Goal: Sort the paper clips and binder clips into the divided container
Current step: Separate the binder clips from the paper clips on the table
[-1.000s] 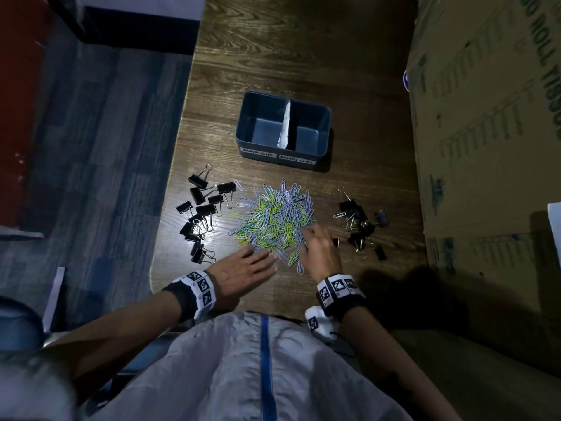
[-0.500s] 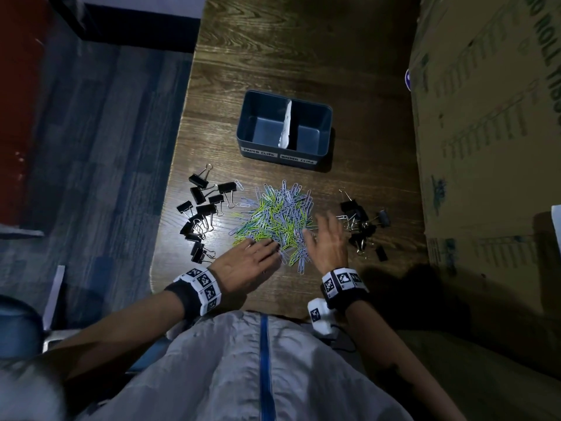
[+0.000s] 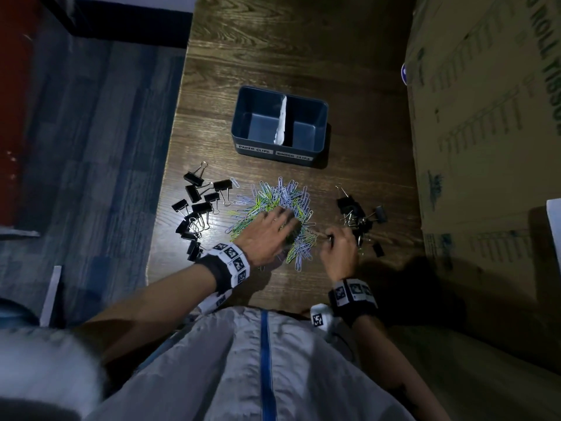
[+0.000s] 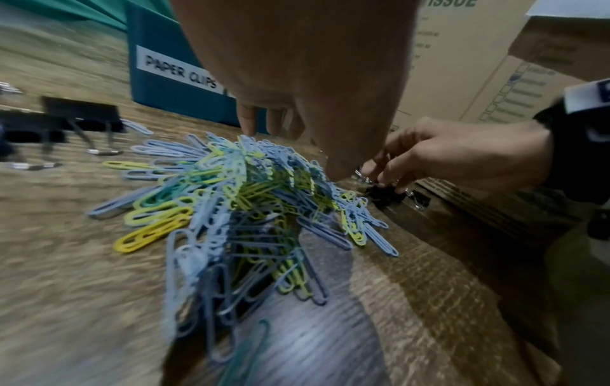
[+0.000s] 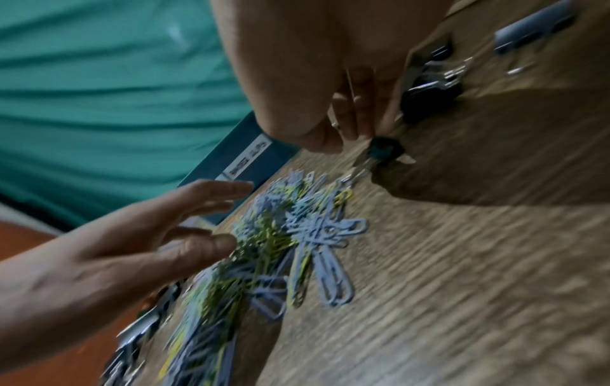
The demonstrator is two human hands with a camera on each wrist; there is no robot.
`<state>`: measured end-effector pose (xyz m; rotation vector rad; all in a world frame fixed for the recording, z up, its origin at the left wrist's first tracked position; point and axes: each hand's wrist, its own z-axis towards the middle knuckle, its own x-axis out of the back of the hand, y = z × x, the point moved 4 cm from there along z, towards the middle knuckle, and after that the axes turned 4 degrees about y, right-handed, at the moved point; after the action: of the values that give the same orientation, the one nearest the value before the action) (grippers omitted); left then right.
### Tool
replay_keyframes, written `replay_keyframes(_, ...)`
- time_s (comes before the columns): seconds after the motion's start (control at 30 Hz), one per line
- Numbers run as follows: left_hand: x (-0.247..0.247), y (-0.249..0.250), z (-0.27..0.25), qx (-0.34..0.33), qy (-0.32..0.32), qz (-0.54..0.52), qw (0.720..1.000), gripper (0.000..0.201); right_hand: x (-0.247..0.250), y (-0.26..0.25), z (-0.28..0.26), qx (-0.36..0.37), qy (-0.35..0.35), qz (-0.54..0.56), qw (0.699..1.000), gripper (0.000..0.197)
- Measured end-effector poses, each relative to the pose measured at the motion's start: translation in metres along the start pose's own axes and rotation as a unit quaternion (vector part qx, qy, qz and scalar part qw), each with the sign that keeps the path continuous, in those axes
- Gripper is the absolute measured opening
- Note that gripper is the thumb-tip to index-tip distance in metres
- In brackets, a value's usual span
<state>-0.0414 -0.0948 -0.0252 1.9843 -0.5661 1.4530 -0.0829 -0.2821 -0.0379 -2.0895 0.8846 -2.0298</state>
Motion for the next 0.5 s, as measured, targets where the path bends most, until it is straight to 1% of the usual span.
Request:
replay_keyframes(0.03,-0.003,0.007,0.005,-0.016,-0.003,0.005,1.000,0.070,-0.002,0.010,0.003,-0.010,-0.001,-0.003,1.000,0.033)
replay_keyframes(0.1,-0.012,0.020,0.013,-0.050,-0.017,0.027,0.998,0.074,-0.004,0.025,0.007,0.002,-0.003,-0.028,1.000,0.036)
replay_keyframes(0.2,-0.023,0.033,0.024,-0.082,-0.048,0.052,0.994,0.080,0.001,0.034,0.009,0.001,0.013,-0.047,0.999,0.033)
replay_keyframes(0.33,-0.037,0.037,0.025,-0.125,-0.098,0.109,0.981,0.078,0.006,0.019,0.010,0.021,0.023,-0.007,0.999,0.031)
replay_keyframes(0.4,-0.039,0.031,0.017,-0.131,-0.115,0.129,0.976,0.075,0.003,0.010,0.014,0.042,0.019,0.020,0.999,0.032)
replay_keyframes(0.47,-0.034,0.024,0.008,-0.130,-0.111,0.121,0.978,0.072,-0.001,0.002,0.017,0.067,0.011,0.035,0.997,0.033)
replay_keyframes(0.5,-0.030,0.021,0.003,-0.131,-0.097,0.104,0.981,0.071,-0.004,-0.003,0.019,0.079,0.009,0.038,0.996,0.034)
